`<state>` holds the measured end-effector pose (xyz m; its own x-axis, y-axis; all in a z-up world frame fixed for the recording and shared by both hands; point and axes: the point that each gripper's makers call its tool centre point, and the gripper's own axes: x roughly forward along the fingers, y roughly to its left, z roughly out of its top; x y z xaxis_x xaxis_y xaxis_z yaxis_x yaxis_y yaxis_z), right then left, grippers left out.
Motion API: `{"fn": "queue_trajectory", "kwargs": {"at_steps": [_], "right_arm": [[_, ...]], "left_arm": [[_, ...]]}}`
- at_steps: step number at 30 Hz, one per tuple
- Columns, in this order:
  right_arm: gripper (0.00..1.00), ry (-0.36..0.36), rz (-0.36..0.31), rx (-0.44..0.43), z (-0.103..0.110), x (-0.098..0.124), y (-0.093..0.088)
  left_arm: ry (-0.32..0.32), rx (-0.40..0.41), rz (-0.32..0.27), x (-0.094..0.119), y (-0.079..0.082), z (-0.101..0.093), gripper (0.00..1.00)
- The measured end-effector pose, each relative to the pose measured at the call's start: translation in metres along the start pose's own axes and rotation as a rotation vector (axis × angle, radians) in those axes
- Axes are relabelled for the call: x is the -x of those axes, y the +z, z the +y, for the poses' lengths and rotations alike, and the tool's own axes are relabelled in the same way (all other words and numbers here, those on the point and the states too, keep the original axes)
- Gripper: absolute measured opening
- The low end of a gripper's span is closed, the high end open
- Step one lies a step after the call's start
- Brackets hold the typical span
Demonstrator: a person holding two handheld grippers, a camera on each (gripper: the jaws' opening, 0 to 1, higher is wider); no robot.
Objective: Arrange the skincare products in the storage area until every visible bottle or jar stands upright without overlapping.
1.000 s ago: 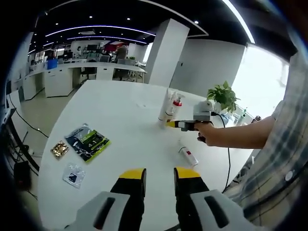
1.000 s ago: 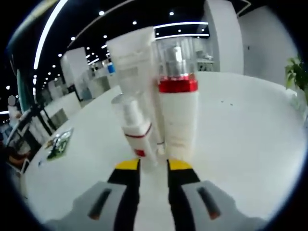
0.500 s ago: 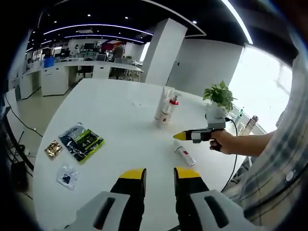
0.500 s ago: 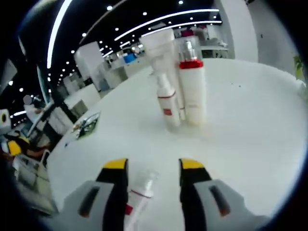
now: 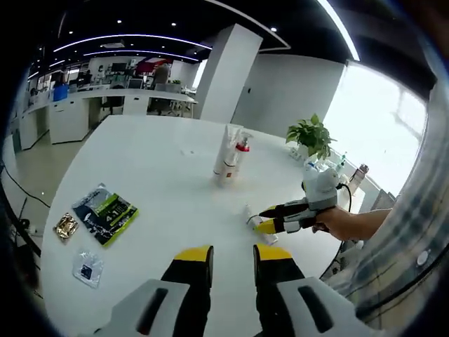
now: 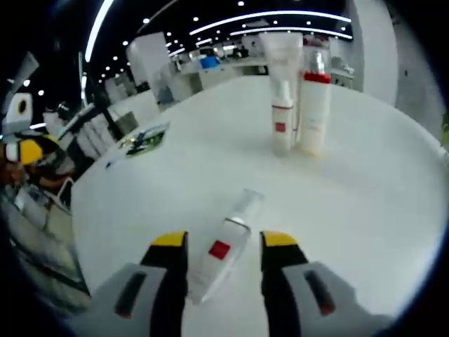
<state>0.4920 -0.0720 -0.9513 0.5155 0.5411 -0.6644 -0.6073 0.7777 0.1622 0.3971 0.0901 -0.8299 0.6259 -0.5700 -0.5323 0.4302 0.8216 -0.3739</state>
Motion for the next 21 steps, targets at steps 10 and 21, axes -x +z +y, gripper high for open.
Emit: {"fn": "queue_trajectory", "kwargs": {"at_steps": [10, 21], "right_arm": [[0.29, 0.004, 0.084, 0.089, -0.002, 0.003, -0.019], [0.23, -0.017, 0.138, 0.234, -0.011, 0.001, -0.033]], "left_arm": [[-0.041, -0.025, 0.004, -0.013, 0.005, -0.011, 0.23], [-0.059, -0.020, 0.005, -0.020, 0.009, -0.014, 0.23]]}}
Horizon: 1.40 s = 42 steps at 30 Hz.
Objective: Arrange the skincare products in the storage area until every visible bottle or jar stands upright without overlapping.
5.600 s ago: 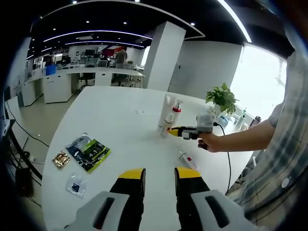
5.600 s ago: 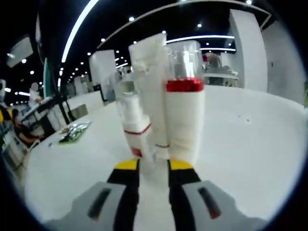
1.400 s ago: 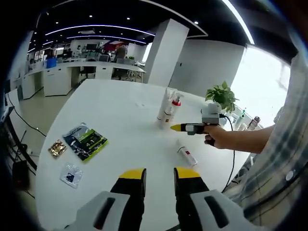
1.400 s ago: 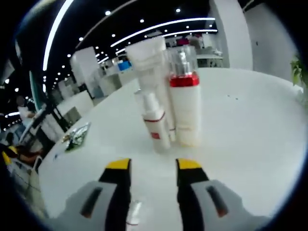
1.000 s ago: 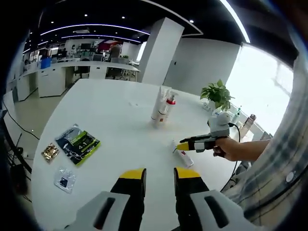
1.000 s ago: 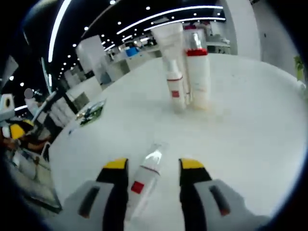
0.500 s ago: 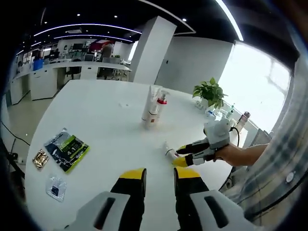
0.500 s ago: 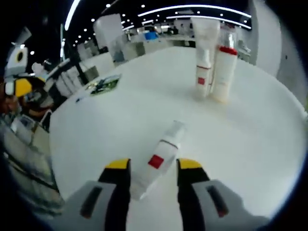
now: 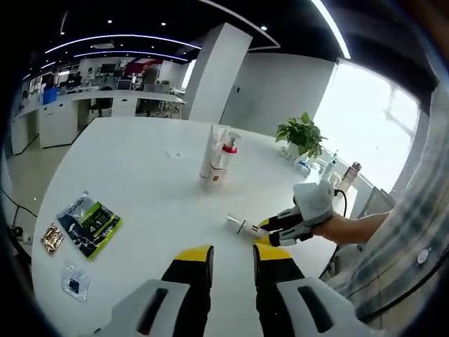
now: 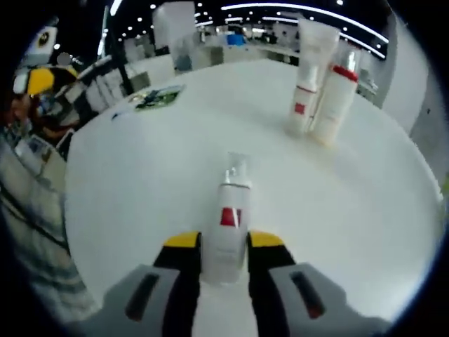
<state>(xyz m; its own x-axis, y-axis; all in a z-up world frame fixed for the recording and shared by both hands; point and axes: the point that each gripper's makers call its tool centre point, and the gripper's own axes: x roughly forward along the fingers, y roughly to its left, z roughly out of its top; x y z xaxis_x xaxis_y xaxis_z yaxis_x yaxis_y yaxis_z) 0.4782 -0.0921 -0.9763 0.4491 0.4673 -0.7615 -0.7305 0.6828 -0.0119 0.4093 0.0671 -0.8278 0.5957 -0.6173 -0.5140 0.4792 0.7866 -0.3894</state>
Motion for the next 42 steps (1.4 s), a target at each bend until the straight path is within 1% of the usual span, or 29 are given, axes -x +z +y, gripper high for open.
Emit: {"fn": "queue_trajectory", "kwargs": {"at_steps": [2, 6, 8, 12, 16, 19, 20, 22, 23, 24, 26, 28, 30, 31, 36, 38, 42], "right_arm": [[0.21, 0.007, -0.005, -0.011, 0.000, 0.001, 0.001], [0.19, 0.024, -0.009, 0.000, 0.003, 0.002, 0.002], [0.19, 0.044, -0.033, -0.036, 0.007, 0.005, 0.008], [0.19, 0.058, -0.063, -0.036, 0.011, 0.011, 0.016], [0.19, 0.064, -0.106, -0.045, 0.013, 0.018, 0.026], [0.19, 0.070, -0.156, -0.057, 0.017, 0.026, 0.039], [0.19, 0.075, -0.185, -0.054, 0.020, 0.032, 0.047], [0.19, 0.080, -0.212, -0.053, 0.024, 0.038, 0.055], [0.19, 0.089, -0.229, -0.051, 0.028, 0.042, 0.061], [0.19, 0.096, -0.245, -0.046, 0.031, 0.045, 0.065], [0.19, 0.115, -0.289, -0.029, 0.039, 0.052, 0.076], [0.19, 0.131, -0.317, -0.037, 0.045, 0.060, 0.085], [0.19, 0.147, -0.353, -0.025, 0.052, 0.067, 0.097], [0.19, 0.147, -0.361, -0.023, 0.054, 0.070, 0.100], [0.19, 0.164, -0.419, 0.017, 0.065, 0.085, 0.122], [0.19, 0.167, -0.439, 0.040, 0.070, 0.090, 0.130], [0.19, 0.178, -0.458, 0.079, 0.081, 0.096, 0.138]], "left_arm": [[-0.005, 0.007, -0.004, -0.002, 0.002, 0.000, 0.23], [-0.016, 0.039, -0.019, -0.004, 0.006, -0.003, 0.23], [-0.025, 0.051, -0.021, -0.006, 0.007, -0.004, 0.23], [-0.047, 0.078, -0.014, -0.011, 0.008, -0.007, 0.24], [-0.086, 0.164, -0.026, -0.015, 0.011, -0.013, 0.26], [-0.130, 0.262, -0.005, -0.021, 0.007, -0.020, 0.31], [-0.137, 0.284, 0.001, -0.022, 0.006, -0.021, 0.32], [-0.151, 0.317, -0.004, -0.025, 0.007, -0.022, 0.33], [-0.164, 0.347, -0.008, -0.027, 0.008, -0.024, 0.34], [-0.184, 0.400, -0.015, -0.029, 0.010, -0.026, 0.34], [-0.204, 0.441, -0.032, -0.031, 0.015, -0.028, 0.35], [-0.214, 0.451, -0.033, -0.035, 0.016, -0.028, 0.35], [-0.223, 0.460, -0.030, -0.039, 0.018, -0.031, 0.36], [-0.228, 0.462, -0.028, -0.040, 0.018, -0.033, 0.36], [-0.249, 0.476, -0.032, -0.049, 0.021, -0.041, 0.37], [-0.262, 0.493, -0.042, -0.052, 0.024, -0.045, 0.37], [-0.283, 0.533, -0.062, -0.057, 0.030, -0.051, 0.37]]}}
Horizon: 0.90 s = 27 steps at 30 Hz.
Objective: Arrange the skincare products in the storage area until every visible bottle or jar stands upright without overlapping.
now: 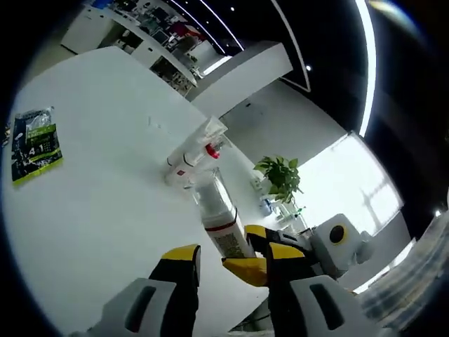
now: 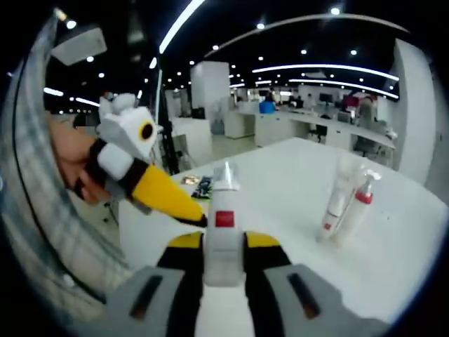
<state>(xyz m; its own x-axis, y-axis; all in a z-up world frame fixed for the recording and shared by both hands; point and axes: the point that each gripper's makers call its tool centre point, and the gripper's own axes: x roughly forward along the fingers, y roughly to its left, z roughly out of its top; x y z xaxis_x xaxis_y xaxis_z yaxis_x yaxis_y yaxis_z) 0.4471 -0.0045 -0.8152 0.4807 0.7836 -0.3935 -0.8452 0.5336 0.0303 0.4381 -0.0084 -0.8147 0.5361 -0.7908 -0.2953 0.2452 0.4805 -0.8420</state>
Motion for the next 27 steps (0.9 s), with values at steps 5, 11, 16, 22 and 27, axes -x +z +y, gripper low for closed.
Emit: {"fn": "queue_trajectory", "kwargs": {"at_steps": [5, 11, 16, 22, 27], "right_arm": [[0.19, 0.008, -0.019, 0.010, 0.007, 0.002, 0.005], [0.19, 0.002, -0.018, 0.005, 0.008, 0.005, 0.006], [0.20, 0.009, -0.028, -0.007, 0.008, 0.007, 0.006], [0.21, 0.041, -0.057, -0.024, 0.009, 0.006, 0.011], [0.24, 0.079, -0.090, -0.041, 0.008, 0.009, 0.016]], "left_arm": [[0.005, 0.017, -0.011, -0.005, 0.001, 0.002, 0.35], [-0.032, 0.013, -0.024, -0.006, 0.003, -0.005, 0.26], [-0.055, 0.008, -0.015, -0.003, 0.003, -0.010, 0.22], [-0.061, -0.063, 0.000, 0.001, 0.007, -0.013, 0.20], [-0.018, -0.207, 0.054, 0.004, 0.008, -0.009, 0.20]]}}
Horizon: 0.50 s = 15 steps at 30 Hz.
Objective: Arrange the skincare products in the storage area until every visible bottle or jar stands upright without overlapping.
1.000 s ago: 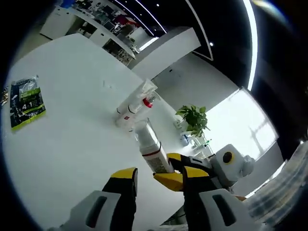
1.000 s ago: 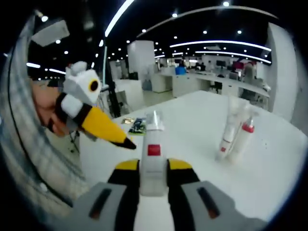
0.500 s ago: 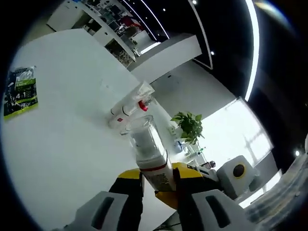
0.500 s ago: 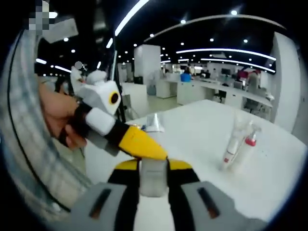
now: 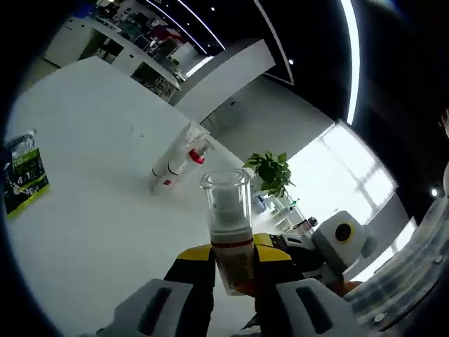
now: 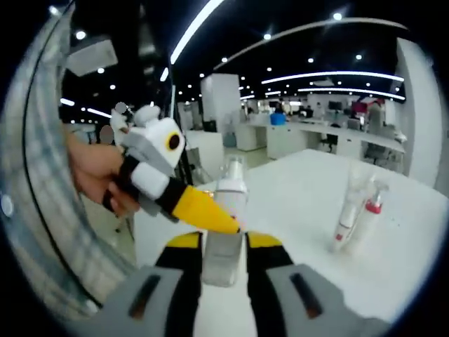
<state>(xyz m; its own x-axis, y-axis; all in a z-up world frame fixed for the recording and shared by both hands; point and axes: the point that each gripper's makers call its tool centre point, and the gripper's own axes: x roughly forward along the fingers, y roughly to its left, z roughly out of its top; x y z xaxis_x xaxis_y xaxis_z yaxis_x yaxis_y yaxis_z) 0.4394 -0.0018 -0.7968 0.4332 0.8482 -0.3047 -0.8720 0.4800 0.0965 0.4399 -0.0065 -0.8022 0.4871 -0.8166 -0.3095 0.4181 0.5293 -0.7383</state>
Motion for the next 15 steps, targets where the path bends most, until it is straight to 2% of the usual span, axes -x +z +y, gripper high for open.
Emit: {"fn": "queue_trajectory", "kwargs": {"at_steps": [2, 3, 7, 11, 15], "right_arm": [[0.25, 0.015, -0.028, -0.048, -0.003, 0.002, 0.004], [0.25, 0.030, -0.033, -0.099, -0.003, 0.003, 0.003], [0.25, 0.080, -0.089, -0.194, -0.006, 0.010, 0.008], [0.25, 0.109, -0.153, -0.271, -0.010, 0.018, 0.020], [0.25, 0.137, -0.170, -0.279, -0.009, 0.018, 0.027]], "left_arm": [[0.010, -0.039, 0.018, 0.002, 0.000, 0.001, 0.20], [0.014, -0.054, 0.013, 0.003, 0.002, 0.001, 0.20], [0.024, -0.117, 0.030, 0.007, 0.006, 0.003, 0.19], [0.035, -0.187, 0.070, 0.009, 0.003, 0.005, 0.19], [-0.001, -0.244, 0.111, 0.009, -0.004, -0.001, 0.19]]}}
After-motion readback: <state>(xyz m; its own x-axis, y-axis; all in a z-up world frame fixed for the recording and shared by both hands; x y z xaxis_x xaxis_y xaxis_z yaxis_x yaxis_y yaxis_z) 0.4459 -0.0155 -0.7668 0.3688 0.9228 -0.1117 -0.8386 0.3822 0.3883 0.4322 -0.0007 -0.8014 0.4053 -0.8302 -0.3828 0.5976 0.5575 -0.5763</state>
